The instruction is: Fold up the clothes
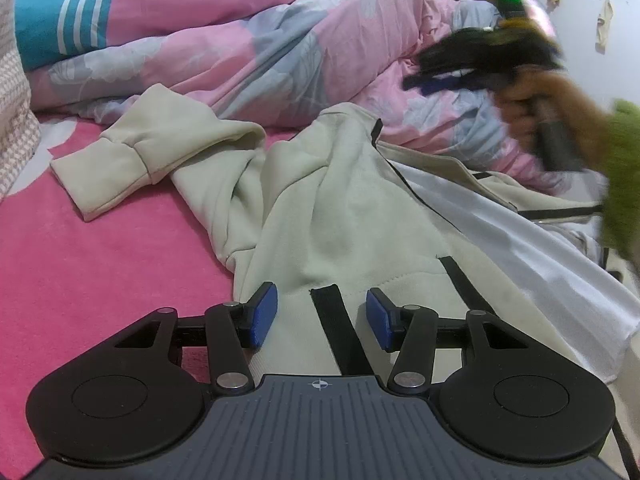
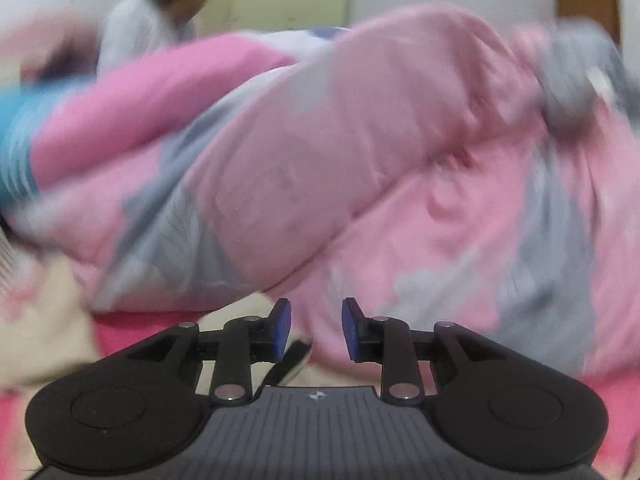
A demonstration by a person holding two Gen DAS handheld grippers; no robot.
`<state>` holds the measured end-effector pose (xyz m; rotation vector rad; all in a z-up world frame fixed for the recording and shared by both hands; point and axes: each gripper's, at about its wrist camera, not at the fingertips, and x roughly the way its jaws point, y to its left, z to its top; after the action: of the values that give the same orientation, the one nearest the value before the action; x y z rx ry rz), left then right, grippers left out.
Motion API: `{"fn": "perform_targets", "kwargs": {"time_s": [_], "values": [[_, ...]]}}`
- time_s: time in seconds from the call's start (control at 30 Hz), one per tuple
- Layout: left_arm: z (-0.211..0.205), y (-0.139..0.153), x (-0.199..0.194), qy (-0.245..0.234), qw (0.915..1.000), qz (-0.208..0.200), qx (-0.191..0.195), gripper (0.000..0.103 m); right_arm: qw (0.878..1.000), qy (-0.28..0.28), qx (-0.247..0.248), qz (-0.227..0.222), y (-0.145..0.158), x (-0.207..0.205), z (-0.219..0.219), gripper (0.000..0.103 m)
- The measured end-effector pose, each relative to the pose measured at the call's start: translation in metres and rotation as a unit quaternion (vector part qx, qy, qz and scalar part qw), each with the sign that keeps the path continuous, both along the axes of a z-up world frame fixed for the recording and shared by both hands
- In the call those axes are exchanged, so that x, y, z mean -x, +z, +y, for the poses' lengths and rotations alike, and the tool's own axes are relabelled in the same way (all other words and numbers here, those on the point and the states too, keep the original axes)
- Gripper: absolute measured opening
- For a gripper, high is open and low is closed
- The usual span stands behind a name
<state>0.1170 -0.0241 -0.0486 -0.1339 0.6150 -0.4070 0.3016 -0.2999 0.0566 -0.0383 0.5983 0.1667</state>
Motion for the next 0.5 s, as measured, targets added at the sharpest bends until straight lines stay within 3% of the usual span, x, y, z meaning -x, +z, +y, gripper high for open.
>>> {"fn": "perform_targets", "kwargs": {"time_s": [0.07, 0.23, 0.37, 0.5], "values": [[0.000, 0.000, 0.000, 0.000, 1.0000, 0.000, 0.000, 0.050, 0.996, 0.011, -0.056, 0.062, -0.004, 0.015, -0.019, 0.030], [0.001, 0.000, 0.001, 0.000, 1.0000, 0.000, 0.001, 0.050, 0.974, 0.013, -0.128, 0.185, -0.054, 0.049, -0.033, 0.030], [0.001, 0.000, 0.001, 0.000, 1.0000, 0.000, 0.004, 0.050, 0.961, 0.019, -0.178, 0.213, -0.080, 0.059, -0.038, 0.029], [0.001, 0.000, 0.000, -0.001, 1.0000, 0.000, 0.003, 0.051, 0.959, 0.015, -0.196, 0.205, -0.083, 0.055, -0.041, 0.028]]}}
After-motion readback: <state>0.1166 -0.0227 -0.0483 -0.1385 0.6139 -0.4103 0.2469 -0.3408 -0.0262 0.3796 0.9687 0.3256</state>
